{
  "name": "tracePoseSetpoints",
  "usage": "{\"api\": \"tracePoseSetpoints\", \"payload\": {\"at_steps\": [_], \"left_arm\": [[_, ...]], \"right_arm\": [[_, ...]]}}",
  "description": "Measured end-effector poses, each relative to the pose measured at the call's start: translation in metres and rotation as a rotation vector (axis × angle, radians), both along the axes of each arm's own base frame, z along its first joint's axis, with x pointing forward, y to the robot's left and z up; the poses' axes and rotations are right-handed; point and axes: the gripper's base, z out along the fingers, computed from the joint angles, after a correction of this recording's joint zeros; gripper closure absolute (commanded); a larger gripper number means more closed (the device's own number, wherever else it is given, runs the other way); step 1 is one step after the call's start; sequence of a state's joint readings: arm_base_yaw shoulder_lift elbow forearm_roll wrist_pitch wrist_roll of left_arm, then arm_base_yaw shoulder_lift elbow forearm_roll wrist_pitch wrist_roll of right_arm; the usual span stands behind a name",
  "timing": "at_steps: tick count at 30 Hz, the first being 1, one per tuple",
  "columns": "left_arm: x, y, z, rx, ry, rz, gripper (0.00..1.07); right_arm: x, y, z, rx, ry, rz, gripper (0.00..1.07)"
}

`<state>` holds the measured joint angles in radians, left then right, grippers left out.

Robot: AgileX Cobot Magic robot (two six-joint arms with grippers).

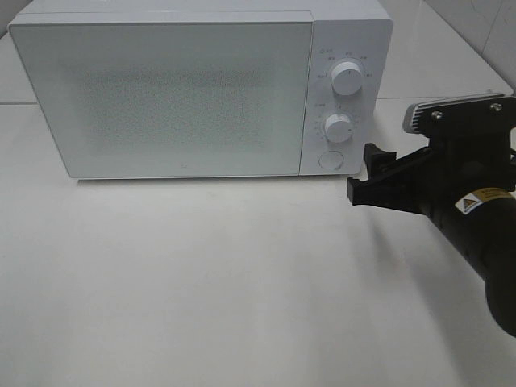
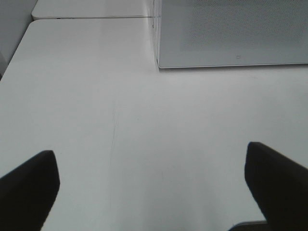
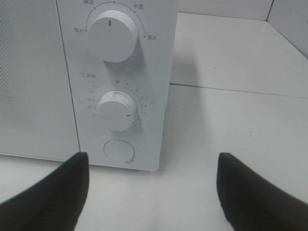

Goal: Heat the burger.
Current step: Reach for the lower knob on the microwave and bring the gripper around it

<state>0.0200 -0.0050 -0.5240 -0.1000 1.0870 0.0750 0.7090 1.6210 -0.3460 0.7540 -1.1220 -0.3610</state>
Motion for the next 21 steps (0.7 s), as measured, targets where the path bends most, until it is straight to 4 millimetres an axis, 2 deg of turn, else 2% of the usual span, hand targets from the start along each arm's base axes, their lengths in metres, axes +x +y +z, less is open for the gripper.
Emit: {"api": "tracePoseSetpoints", "payload": {"at_steps": [3, 5, 11, 21], "left_arm": [[0.000, 0.000, 0.000, 0.000, 0.000, 0.000, 0.08], [0.000, 0.000, 0.000, 0.000, 0.000, 0.000, 0.08], [0.000, 0.000, 0.000, 0.000, 0.000, 0.000, 0.08], [0.000, 0.000, 0.000, 0.000, 0.000, 0.000, 0.08]], "right_arm": [[0.001, 0.004, -0.001, -0.003, 0.003, 0.002, 0.35], [0.005, 0.017, -0.003, -0.007, 0.009, -0.004, 0.35], [0.012, 0.031, -0.003, -0.007, 0.005, -0.007, 0.35], [0.020, 0.041, 0.005, 0.022, -0.033, -0.010, 0.35]]}}
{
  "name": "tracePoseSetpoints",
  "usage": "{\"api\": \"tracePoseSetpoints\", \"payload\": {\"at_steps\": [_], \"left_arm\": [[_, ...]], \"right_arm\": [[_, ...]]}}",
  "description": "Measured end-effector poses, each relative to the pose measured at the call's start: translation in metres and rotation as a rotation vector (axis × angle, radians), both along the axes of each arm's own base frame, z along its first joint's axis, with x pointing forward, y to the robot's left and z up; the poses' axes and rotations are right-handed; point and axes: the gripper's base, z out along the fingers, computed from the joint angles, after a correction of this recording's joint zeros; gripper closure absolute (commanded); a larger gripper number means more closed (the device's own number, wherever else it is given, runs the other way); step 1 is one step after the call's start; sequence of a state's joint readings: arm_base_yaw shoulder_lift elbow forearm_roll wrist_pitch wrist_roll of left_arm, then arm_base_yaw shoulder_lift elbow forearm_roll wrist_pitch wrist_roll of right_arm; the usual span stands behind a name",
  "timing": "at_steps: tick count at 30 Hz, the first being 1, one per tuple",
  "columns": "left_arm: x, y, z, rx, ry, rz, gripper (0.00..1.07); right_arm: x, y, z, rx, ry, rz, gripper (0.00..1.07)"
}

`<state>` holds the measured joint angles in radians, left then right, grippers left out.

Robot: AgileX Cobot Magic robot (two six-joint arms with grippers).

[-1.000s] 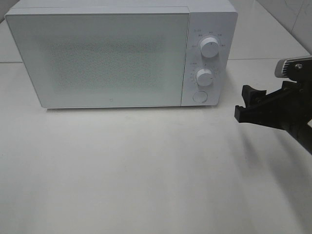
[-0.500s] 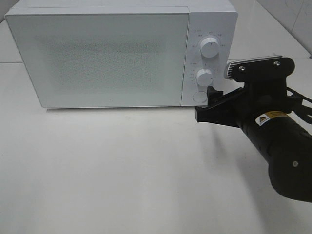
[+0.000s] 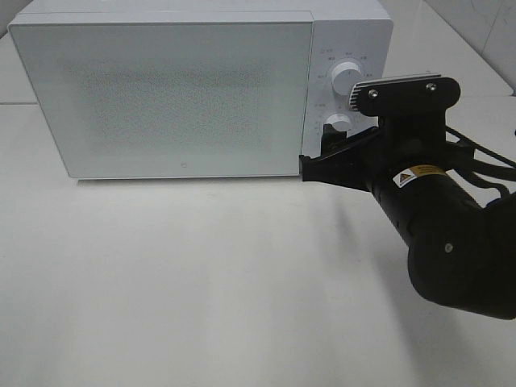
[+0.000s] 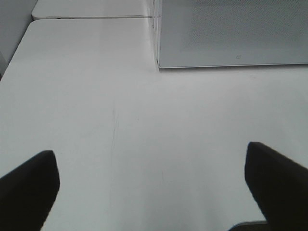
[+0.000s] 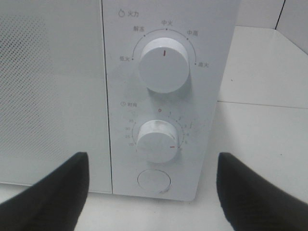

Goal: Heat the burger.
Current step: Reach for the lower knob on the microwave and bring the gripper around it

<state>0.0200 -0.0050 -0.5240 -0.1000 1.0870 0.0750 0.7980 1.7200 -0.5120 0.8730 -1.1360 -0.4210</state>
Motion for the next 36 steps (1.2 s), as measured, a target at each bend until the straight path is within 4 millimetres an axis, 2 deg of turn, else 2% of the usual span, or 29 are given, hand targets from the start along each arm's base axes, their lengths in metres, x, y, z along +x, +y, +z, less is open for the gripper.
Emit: {"api": "tracePoseSetpoints", "payload": {"at_steps": [5, 9, 16, 22, 36], "left_arm": [[0.000, 0.000, 0.000, 0.000, 0.000, 0.000, 0.08], [0.000, 0.000, 0.000, 0.000, 0.000, 0.000, 0.08], [0.000, 0.000, 0.000, 0.000, 0.000, 0.000, 0.08], [0.000, 0.000, 0.000, 0.000, 0.000, 0.000, 0.08], [0.000, 0.000, 0.000, 0.000, 0.000, 0.000, 0.08]], "right_arm": [[0.002, 0.000, 0.002, -0.004, -0.039, -0.015, 0.35], [0.007, 0.001, -0.009, -0.030, -0.016, -0.026, 0.35], [0.017, 0.010, -0.014, -0.029, -0.030, -0.035, 0.35], [0.034, 0.013, -0.027, -0.040, -0.022, -0.066, 0.35], [0.066, 0.021, -0.032, -0.017, -0.050, -0.089, 0.35]]}}
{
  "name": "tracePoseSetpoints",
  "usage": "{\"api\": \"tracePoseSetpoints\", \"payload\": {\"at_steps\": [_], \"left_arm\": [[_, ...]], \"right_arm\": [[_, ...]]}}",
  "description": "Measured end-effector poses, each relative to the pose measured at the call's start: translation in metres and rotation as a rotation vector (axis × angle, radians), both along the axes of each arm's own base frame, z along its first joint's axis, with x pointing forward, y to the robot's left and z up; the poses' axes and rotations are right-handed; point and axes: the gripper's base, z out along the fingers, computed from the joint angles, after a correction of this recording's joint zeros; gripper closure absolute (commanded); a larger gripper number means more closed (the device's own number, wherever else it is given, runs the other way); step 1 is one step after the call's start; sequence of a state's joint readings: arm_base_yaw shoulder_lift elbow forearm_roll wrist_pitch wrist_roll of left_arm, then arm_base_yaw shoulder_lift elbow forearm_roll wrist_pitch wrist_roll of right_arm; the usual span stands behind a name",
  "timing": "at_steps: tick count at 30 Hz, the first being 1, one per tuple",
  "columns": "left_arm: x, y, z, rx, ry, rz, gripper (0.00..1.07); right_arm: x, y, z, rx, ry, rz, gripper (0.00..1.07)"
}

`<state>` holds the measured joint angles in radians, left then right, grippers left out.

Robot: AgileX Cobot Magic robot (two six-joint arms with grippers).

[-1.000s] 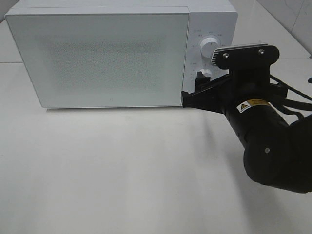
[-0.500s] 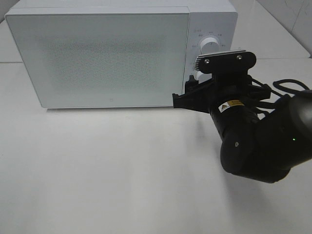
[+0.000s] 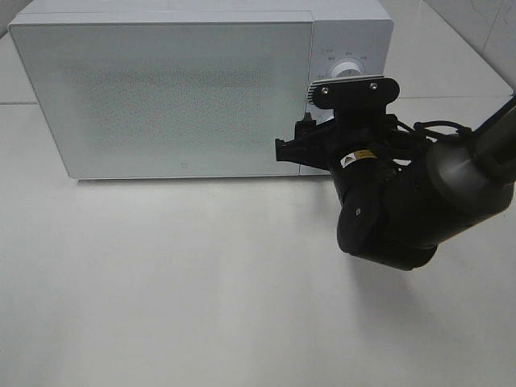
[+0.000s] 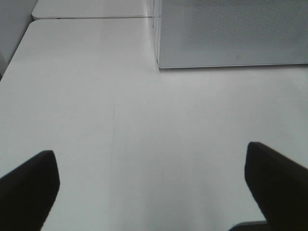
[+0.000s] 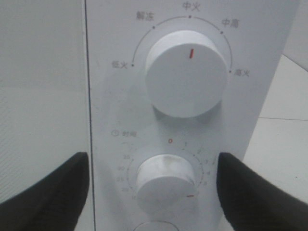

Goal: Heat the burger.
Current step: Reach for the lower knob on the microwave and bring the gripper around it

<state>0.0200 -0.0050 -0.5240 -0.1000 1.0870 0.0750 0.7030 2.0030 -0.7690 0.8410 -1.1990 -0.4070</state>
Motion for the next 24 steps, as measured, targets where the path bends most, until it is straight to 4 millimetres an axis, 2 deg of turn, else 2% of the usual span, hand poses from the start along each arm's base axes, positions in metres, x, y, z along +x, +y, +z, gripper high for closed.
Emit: {"api": "tracePoseSetpoints", "payload": {"at_steps": [10, 19, 24], "left_arm": [[0.000, 0.000, 0.000, 0.001, 0.000, 0.001, 0.08], [0.000, 0.000, 0.000, 0.001, 0.000, 0.001, 0.08], [0.000, 0.000, 0.000, 0.001, 0.000, 0.001, 0.08]], "right_arm": [[0.016, -0.004, -0.012, 0.008, 0.005, -0.024, 0.35], [0.018, -0.004, -0.018, 0.017, 0.027, -0.023, 0.36], [0.018, -0.004, -0.019, 0.016, 0.036, -0.017, 0.41]]}}
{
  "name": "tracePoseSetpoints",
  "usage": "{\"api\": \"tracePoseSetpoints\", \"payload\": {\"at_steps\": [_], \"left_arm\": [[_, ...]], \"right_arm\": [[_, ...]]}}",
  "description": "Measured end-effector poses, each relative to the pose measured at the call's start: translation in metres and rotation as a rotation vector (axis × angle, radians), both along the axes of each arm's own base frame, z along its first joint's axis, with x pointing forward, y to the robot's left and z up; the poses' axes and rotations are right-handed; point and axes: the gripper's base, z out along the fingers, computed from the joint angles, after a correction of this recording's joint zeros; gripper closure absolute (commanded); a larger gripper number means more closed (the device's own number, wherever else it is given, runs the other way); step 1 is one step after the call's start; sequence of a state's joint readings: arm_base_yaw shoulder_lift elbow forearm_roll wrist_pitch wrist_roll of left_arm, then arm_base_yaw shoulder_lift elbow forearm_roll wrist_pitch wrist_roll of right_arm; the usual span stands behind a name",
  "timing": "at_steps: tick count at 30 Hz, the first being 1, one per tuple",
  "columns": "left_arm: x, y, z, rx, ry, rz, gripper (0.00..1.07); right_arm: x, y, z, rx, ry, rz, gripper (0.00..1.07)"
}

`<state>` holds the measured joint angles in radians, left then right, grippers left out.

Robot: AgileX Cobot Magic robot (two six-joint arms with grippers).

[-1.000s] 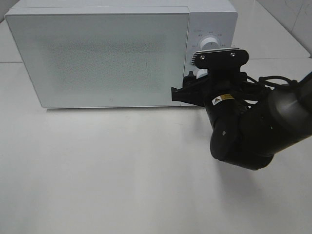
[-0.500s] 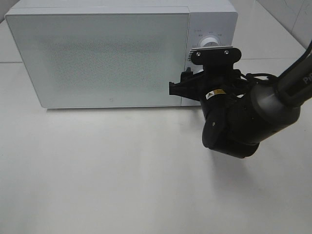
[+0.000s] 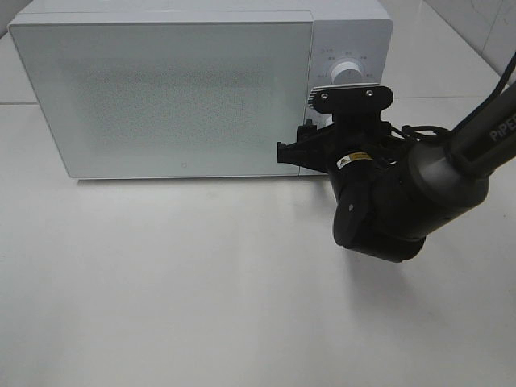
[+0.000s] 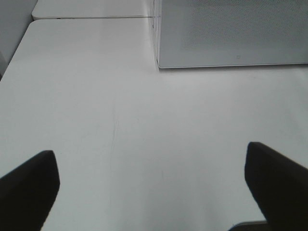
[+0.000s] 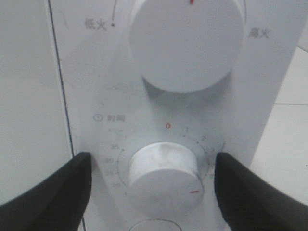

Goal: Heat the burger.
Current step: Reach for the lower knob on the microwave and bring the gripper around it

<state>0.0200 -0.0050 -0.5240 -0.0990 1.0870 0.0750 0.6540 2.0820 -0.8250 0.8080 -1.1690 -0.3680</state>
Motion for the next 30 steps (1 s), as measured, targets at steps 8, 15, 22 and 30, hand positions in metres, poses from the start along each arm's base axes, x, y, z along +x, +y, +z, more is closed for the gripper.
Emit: {"api": "tracePoseSetpoints", "payload": {"at_steps": [8, 15, 22, 30], "left_arm": [[0.0000, 0.0000, 0.0000, 0.000, 0.000, 0.000, 0.08], [0.0000, 0.0000, 0.0000, 0.000, 0.000, 0.000, 0.08], [0.0000, 0.0000, 0.0000, 0.000, 0.000, 0.000, 0.08], [0.0000, 0.0000, 0.0000, 0.000, 0.000, 0.000, 0.08]], "right_arm": [[0.0006, 0.0003, -0.0002, 0.004, 0.004, -0.004, 0.72], [0.0011, -0.0019, -0.0004, 0.006, 0.005, -0.017, 1.03], [0.0013, -0.0018, -0.0004, 0.002, -0.005, -0.015, 1.05], [0.0006, -0.0011, -0.0015, 0.089, -0.017, -0.013, 1.05]]}}
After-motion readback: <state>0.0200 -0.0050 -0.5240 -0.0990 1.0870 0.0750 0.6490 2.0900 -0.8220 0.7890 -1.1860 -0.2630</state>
